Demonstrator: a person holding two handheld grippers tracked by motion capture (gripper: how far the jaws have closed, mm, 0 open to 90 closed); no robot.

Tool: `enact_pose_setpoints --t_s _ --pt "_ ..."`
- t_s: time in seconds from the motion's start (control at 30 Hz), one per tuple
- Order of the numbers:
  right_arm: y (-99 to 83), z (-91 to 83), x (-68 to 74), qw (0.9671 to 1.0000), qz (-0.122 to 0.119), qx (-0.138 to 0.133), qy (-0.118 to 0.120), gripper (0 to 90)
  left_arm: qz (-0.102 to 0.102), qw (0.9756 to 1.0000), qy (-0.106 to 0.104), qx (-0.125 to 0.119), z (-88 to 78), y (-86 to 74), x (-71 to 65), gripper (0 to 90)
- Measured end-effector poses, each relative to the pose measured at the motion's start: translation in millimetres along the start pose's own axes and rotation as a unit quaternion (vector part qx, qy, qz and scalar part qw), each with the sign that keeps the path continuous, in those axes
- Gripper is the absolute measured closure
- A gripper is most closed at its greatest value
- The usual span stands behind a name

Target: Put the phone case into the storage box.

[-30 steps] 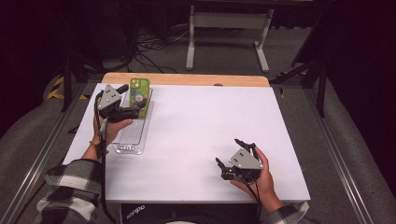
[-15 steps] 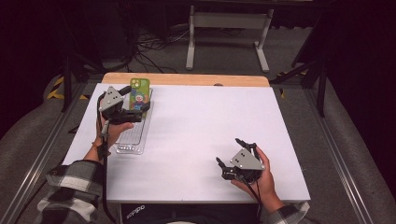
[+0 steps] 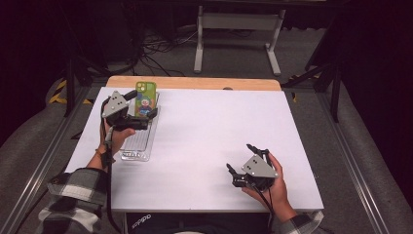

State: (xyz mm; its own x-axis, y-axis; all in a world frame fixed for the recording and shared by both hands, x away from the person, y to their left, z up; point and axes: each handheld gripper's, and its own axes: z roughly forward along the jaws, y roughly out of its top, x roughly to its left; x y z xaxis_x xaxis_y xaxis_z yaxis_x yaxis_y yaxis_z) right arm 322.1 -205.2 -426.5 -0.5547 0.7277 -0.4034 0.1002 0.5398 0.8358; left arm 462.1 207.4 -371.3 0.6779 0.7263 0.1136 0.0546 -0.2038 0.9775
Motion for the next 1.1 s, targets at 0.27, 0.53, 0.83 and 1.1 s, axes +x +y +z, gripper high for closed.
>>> enact_pose_setpoints --t_s 0.27,0.53,0.83,1.1 --pt "0.3 -1.0 -0.2 1.0000 0.002 -0.003 0.000 12.3 0.006 0.9999 -0.006 -0.008 -3.6 4.1 -7.2 3.9" --pt "1.0 -2.2 -0.7 1.0000 0.003 -0.007 0.000 12.3 0.019 0.9995 -0.020 -0.014 -6.3 9.8 -18.4 3.9" --pt "1.7 -3.5 -0.9 0.9999 0.005 -0.010 0.000 12.3 0.034 0.9989 -0.030 -0.009 -7.3 11.3 -29.8 3.9" --pt "2.1 -4.6 -1.1 0.9999 0.006 -0.014 0.000 12.3 0.040 0.9985 -0.035 -0.012 -10.8 12.3 -37.3 4.2"
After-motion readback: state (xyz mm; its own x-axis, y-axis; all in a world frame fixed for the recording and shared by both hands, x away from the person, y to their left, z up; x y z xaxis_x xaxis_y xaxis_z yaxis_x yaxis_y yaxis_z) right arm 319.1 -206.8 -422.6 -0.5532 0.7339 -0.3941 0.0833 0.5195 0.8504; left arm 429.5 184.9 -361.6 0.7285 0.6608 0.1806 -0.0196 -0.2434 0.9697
